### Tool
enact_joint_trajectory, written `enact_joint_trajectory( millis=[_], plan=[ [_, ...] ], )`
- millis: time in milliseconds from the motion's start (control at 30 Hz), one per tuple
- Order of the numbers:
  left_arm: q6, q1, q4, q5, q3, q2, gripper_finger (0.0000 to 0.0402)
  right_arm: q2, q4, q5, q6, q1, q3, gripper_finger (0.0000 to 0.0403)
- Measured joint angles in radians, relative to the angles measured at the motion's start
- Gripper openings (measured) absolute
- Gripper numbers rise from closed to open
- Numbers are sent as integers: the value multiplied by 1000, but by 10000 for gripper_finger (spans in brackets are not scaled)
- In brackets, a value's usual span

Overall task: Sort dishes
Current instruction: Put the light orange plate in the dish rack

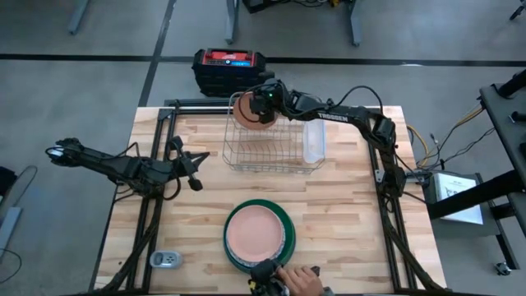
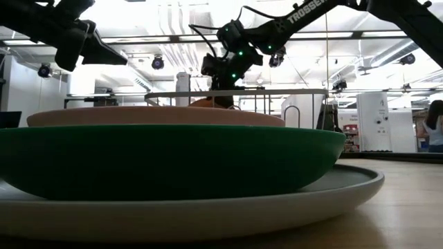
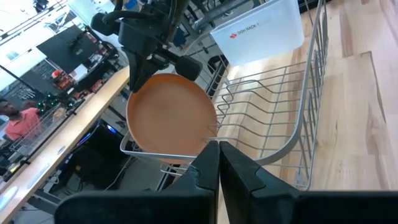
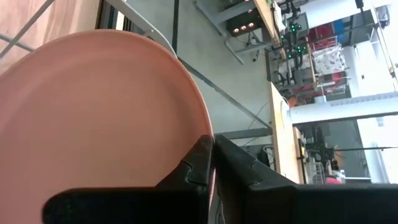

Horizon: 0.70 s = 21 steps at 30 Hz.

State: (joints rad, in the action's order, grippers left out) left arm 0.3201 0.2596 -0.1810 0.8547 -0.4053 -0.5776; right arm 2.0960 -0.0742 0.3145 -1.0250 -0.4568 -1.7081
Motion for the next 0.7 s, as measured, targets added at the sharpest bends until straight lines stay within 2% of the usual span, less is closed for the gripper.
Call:
enact_joint_trajectory(
  millis=[333,567,700],
  plan=[
    [-8,0,0,0,1,-3,0,0,-4,32,7,3,1,104],
    [-8,0,0,-1,1,-3,0,-15,-4,141,-22,35,-6,151],
    [-8,0,0,-12,2,-3,0,-51,-34,243,-39,69,-6,169]
  ],
)
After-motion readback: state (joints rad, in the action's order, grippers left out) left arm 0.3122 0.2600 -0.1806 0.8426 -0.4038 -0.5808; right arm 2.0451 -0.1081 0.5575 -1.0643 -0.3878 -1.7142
